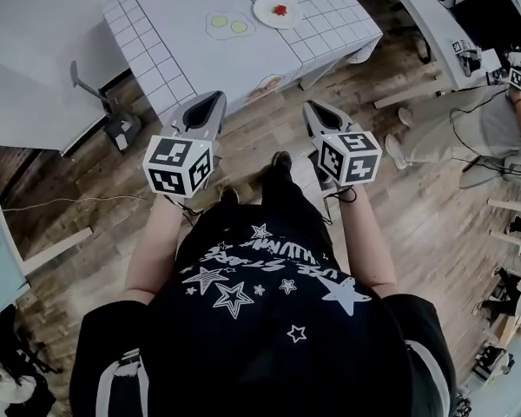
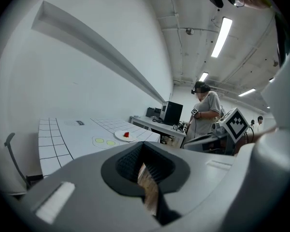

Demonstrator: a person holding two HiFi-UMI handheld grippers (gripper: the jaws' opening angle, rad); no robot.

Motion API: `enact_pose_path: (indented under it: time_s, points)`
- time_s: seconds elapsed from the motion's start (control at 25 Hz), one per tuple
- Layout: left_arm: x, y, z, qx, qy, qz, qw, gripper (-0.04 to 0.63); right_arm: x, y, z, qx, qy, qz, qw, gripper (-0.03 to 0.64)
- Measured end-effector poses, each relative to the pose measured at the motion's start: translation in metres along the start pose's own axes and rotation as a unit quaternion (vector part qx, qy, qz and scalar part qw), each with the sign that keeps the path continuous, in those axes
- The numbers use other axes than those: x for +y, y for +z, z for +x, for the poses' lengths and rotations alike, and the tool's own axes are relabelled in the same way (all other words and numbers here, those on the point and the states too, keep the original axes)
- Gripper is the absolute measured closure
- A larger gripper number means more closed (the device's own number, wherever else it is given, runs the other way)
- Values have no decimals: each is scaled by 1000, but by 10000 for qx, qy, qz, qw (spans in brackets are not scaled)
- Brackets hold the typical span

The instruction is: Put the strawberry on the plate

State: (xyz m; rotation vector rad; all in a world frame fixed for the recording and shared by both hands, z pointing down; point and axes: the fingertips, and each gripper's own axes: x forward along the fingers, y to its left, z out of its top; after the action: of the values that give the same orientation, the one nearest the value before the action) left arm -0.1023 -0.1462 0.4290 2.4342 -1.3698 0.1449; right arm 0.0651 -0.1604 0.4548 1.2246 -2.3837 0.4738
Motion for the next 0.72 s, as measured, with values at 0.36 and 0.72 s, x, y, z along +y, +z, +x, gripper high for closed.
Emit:
enact_pose_path:
  time_s: [0.36,0.72]
  points:
    - [-35,0,-11,-46,-55,81,9999,586,0,2,-35,-217,-37,-67,9997,603]
    - [-35,28,-25,143,-277,165,9994,586,24,28,-49,-183,-147,90,9997,603]
